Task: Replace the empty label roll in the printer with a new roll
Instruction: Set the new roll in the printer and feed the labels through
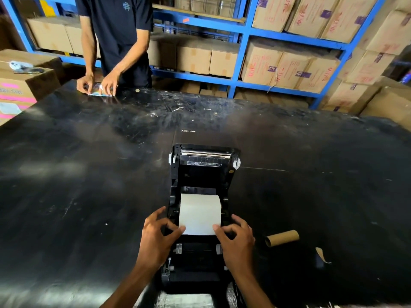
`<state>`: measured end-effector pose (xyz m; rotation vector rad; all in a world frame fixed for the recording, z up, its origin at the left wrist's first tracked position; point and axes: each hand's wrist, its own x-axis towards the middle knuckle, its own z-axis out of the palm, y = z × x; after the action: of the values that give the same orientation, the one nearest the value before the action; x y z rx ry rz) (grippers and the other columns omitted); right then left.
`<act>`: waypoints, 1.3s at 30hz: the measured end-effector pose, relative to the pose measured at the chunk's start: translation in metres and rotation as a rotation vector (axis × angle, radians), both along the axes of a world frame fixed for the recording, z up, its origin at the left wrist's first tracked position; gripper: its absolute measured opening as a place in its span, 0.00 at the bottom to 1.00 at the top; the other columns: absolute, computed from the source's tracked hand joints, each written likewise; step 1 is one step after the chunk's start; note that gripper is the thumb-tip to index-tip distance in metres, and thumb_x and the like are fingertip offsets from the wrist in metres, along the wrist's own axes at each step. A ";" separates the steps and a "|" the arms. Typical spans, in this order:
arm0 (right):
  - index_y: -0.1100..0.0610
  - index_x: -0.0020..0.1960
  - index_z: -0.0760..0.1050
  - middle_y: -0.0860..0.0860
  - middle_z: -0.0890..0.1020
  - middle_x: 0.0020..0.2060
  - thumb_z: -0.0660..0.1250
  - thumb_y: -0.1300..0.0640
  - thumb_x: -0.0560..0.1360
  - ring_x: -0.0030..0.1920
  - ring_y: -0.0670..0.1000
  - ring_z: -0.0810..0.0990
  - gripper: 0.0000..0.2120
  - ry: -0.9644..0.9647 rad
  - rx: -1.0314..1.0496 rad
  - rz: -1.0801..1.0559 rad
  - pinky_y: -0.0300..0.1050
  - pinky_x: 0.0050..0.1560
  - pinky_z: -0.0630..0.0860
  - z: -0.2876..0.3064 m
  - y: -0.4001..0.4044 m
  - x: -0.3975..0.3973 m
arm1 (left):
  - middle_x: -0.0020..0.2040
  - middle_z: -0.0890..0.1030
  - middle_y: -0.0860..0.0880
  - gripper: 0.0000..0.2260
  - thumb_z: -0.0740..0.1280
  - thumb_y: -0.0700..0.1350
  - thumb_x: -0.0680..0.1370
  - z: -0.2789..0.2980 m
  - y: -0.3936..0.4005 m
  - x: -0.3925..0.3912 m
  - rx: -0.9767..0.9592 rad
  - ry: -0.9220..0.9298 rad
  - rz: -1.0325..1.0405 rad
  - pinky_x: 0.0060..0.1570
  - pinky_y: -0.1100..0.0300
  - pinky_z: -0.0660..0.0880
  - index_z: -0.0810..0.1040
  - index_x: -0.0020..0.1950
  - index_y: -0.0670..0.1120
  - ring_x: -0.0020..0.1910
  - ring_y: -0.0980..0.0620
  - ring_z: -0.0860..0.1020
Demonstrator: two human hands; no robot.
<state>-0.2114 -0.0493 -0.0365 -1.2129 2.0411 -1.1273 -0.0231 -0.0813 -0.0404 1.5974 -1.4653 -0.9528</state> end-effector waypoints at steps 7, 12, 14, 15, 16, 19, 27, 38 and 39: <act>0.52 0.28 0.75 0.49 0.76 0.62 0.74 0.54 0.69 0.65 0.53 0.68 0.14 0.002 0.000 -0.002 0.54 0.66 0.62 0.004 0.006 0.001 | 0.70 0.72 0.45 0.12 0.75 0.48 0.69 0.004 0.002 -0.002 0.014 -0.002 0.014 0.66 0.49 0.65 0.80 0.31 0.44 0.70 0.48 0.68; 0.54 0.34 0.78 0.48 0.72 0.65 0.71 0.56 0.72 0.68 0.52 0.66 0.08 -0.100 0.037 0.096 0.57 0.70 0.62 0.005 0.008 -0.002 | 0.69 0.73 0.44 0.10 0.75 0.52 0.69 0.006 0.003 0.000 0.037 -0.035 0.007 0.67 0.45 0.67 0.82 0.33 0.47 0.69 0.47 0.68; 0.56 0.36 0.79 0.47 0.70 0.67 0.71 0.56 0.72 0.69 0.51 0.64 0.07 -0.107 0.057 0.141 0.59 0.71 0.59 0.004 0.008 -0.007 | 0.69 0.72 0.44 0.10 0.74 0.53 0.69 0.006 0.004 0.002 0.063 -0.040 -0.005 0.67 0.46 0.67 0.82 0.34 0.48 0.70 0.46 0.68; 0.56 0.36 0.79 0.47 0.69 0.67 0.71 0.55 0.72 0.70 0.51 0.63 0.07 -0.100 0.073 0.158 0.59 0.72 0.58 0.003 0.008 -0.010 | 0.70 0.72 0.44 0.10 0.74 0.54 0.70 0.005 0.005 0.003 0.078 -0.042 -0.014 0.67 0.46 0.66 0.82 0.35 0.48 0.70 0.46 0.67; 0.55 0.36 0.80 0.47 0.68 0.68 0.71 0.55 0.72 0.71 0.51 0.61 0.07 -0.090 0.090 0.170 0.59 0.72 0.56 0.002 0.008 -0.012 | 0.70 0.72 0.44 0.10 0.74 0.54 0.70 0.004 0.005 0.003 0.089 -0.044 -0.026 0.67 0.46 0.66 0.83 0.35 0.48 0.70 0.46 0.67; 0.53 0.36 0.80 0.47 0.66 0.71 0.72 0.53 0.71 0.73 0.52 0.58 0.07 -0.075 0.133 0.191 0.59 0.73 0.54 -0.001 0.011 -0.014 | 0.71 0.71 0.43 0.09 0.73 0.52 0.71 0.001 0.007 0.003 0.105 -0.041 -0.061 0.67 0.45 0.66 0.82 0.35 0.49 0.71 0.46 0.66; 0.49 0.39 0.81 0.51 0.67 0.71 0.72 0.53 0.71 0.73 0.53 0.59 0.02 -0.068 0.166 0.192 0.56 0.72 0.53 -0.003 0.011 -0.013 | 0.73 0.68 0.44 0.04 0.73 0.48 0.72 -0.004 0.006 0.003 0.140 -0.098 -0.114 0.70 0.43 0.63 0.82 0.38 0.50 0.73 0.45 0.62; 0.48 0.33 0.79 0.51 0.63 0.73 0.69 0.53 0.71 0.74 0.54 0.58 0.08 -0.103 0.270 0.253 0.43 0.58 0.69 -0.003 0.006 -0.017 | 0.74 0.66 0.47 0.05 0.74 0.47 0.71 -0.012 0.007 0.009 0.166 0.011 -0.141 0.69 0.43 0.67 0.83 0.36 0.53 0.70 0.45 0.67; 0.47 0.34 0.79 0.51 0.64 0.73 0.70 0.52 0.71 0.74 0.54 0.58 0.07 -0.079 0.265 0.253 0.48 0.64 0.66 -0.003 0.006 -0.016 | 0.74 0.66 0.47 0.06 0.74 0.46 0.71 -0.011 0.007 0.008 0.166 0.005 -0.138 0.69 0.42 0.67 0.82 0.35 0.53 0.70 0.44 0.67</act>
<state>-0.2279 -0.0436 -0.0398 -1.2284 1.8466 -0.7479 -0.0152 -0.0744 -0.0517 1.6254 -1.5424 -1.1831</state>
